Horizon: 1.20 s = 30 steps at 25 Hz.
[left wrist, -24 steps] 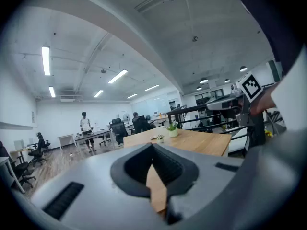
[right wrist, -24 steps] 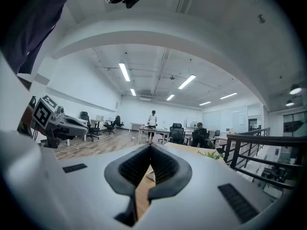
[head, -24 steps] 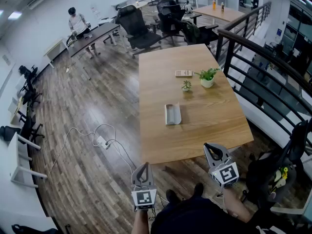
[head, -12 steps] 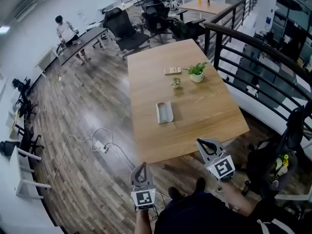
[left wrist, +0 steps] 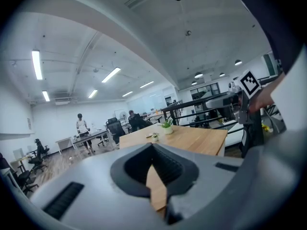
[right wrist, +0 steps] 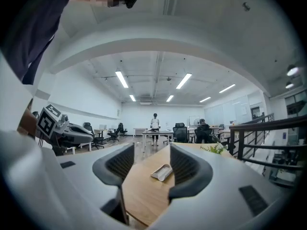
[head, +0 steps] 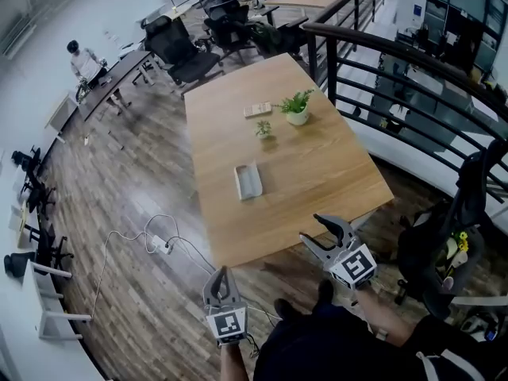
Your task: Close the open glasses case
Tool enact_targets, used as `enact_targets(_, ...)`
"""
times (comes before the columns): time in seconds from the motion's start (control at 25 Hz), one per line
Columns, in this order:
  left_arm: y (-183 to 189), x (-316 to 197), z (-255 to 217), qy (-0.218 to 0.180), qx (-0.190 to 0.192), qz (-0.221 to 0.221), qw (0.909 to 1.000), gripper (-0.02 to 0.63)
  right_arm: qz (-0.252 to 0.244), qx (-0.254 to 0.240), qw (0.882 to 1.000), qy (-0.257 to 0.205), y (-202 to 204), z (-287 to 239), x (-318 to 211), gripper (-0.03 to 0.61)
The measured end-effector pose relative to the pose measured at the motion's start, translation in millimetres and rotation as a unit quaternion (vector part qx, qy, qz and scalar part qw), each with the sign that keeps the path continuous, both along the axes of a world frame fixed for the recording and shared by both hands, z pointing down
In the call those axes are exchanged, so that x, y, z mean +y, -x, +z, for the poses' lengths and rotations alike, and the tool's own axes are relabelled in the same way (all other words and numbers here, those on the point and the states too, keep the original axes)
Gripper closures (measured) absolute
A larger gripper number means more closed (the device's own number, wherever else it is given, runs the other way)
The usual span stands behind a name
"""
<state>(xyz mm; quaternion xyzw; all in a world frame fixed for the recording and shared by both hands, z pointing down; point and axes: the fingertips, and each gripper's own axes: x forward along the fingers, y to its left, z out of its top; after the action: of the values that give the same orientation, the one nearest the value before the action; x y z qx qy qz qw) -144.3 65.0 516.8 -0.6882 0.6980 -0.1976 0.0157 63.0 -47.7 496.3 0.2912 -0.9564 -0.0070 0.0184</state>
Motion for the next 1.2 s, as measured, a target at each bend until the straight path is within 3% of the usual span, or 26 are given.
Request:
enact_targets(0.04,-4,-1,-1,0.000,0.000,-0.002,1.0000,0.615,0.000,-0.006,1.000,0.004,-4,0,-2,0.342)
enact_targets(0.8,-39,-25,-5,0.005,-0.005,-0.008,0.9999,0.615,0.012,-0.004,1.000,0.005,-45,3,-30,0.342)
enact_targets(1.2,-40,-24,-3,0.020,-0.017,-0.020,0.9995,0.615,0.003,-0.017,1.000,0.008,-47,7,-39,0.344)
